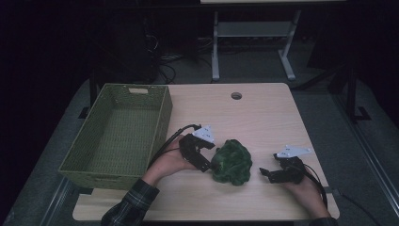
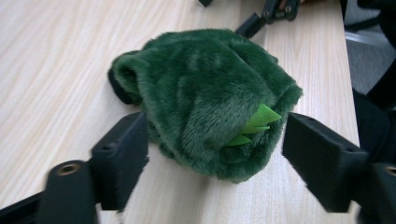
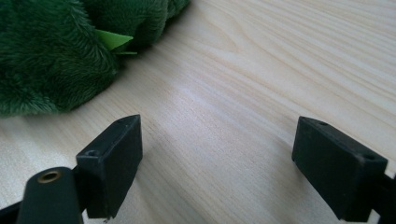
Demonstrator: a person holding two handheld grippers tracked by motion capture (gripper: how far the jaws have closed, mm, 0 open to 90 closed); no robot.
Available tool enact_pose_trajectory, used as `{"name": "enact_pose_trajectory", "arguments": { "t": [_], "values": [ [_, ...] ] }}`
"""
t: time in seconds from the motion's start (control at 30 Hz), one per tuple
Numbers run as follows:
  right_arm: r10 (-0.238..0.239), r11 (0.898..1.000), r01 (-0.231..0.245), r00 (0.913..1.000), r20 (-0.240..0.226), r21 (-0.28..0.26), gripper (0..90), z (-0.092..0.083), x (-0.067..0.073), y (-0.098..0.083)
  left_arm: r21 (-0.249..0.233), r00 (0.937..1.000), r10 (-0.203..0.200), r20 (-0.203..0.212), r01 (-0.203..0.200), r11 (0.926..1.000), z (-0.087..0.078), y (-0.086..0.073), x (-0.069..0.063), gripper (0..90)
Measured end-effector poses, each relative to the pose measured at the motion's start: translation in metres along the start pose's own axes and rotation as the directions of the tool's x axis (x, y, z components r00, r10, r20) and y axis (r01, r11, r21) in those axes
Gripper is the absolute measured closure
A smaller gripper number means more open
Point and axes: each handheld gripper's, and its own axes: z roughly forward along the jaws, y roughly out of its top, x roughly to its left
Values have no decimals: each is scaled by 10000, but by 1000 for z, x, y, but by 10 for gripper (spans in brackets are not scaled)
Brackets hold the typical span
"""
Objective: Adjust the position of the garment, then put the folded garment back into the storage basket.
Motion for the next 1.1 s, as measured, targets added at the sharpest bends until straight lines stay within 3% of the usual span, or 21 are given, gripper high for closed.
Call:
{"name": "enact_pose_trajectory", "arguments": {
  "t": [0.27,0.5,0.67,0.8,0.93,1.1],
  "values": [
    [-5,10000,5,10000,13,6,164,0,0,0,586,9977,530,417,-554,9967,21,5,1,163],
    [33,10000,-33,10000,65,-7,169,0,0,0,1336,9952,774,601,-849,9874,46,1,5,154],
    [58,10000,-58,10000,69,-12,171,0,0,0,1738,9940,983,480,-1052,9791,58,-1,4,150],
    [40,10000,-40,10000,69,-11,172,0,0,0,2232,9920,1230,284,-1262,9666,66,-4,2,150],
    [79,9999,-78,9999,117,-69,197,0,0,0,2523,9918,1251,250,-1274,9592,73,-8,2,151],
    [77,9999,-75,9999,131,-87,201,0,0,0,2532,9928,1189,131,-1183,9601,76,-9,1,160]
  ]
}}
